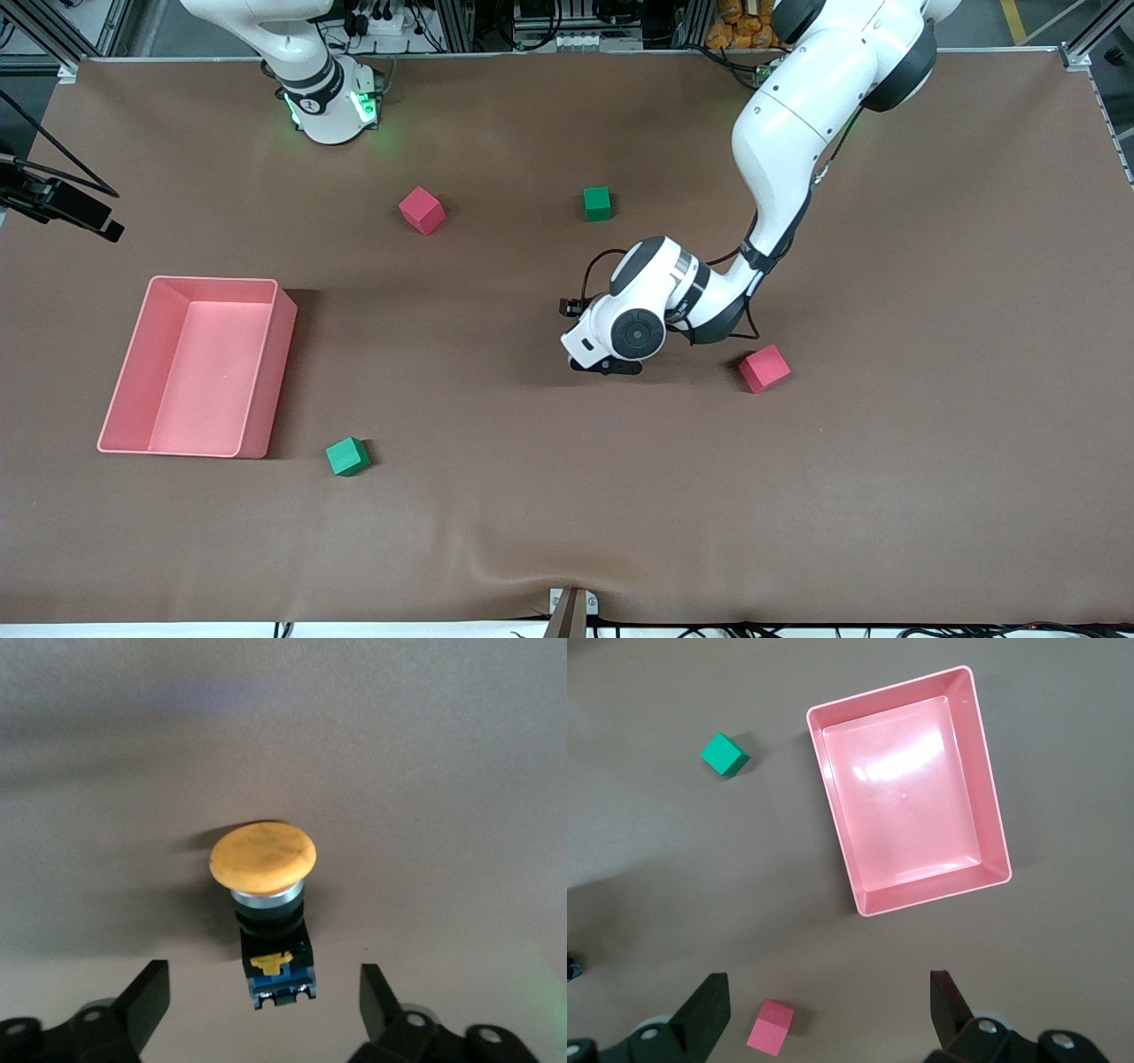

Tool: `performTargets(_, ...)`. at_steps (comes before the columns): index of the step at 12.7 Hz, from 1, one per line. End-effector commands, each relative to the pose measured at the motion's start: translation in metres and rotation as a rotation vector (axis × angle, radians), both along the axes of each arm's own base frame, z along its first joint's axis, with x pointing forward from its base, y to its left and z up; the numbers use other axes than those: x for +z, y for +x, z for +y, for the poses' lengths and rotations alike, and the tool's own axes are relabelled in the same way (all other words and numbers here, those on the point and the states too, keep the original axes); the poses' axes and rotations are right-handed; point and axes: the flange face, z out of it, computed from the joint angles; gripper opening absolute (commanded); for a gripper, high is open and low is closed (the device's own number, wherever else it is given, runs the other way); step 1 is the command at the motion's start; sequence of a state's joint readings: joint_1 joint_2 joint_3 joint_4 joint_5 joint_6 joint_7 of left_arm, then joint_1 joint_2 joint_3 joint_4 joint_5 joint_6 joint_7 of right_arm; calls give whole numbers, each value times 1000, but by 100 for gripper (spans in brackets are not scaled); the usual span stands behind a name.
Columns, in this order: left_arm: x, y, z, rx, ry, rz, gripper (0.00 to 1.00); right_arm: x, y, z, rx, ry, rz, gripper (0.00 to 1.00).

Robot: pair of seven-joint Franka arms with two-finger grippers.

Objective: Place and upright button with both arms
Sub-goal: 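Lift and rotate the button upright with the left gripper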

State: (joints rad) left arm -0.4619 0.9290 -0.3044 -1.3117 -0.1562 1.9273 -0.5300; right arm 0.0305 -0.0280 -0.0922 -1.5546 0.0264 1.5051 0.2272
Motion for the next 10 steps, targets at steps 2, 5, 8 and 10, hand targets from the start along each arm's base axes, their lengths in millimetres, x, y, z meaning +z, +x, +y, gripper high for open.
performTargets(2,-5,-1,-6,8,23,-18,86,8,-6,-1,11,-17,-1,100)
performTargets(5,-6,0,-6,8,22,-19,80,8,-6,-1,10,-18,-2,100)
performTargets(8,-7,2,-7,18,14,-34,71,8,-6,1,21,-17,-1,100)
performTargets(10,-13,7,-1,30,22,-42,60,8,-6,-2,151,-16,-5,100)
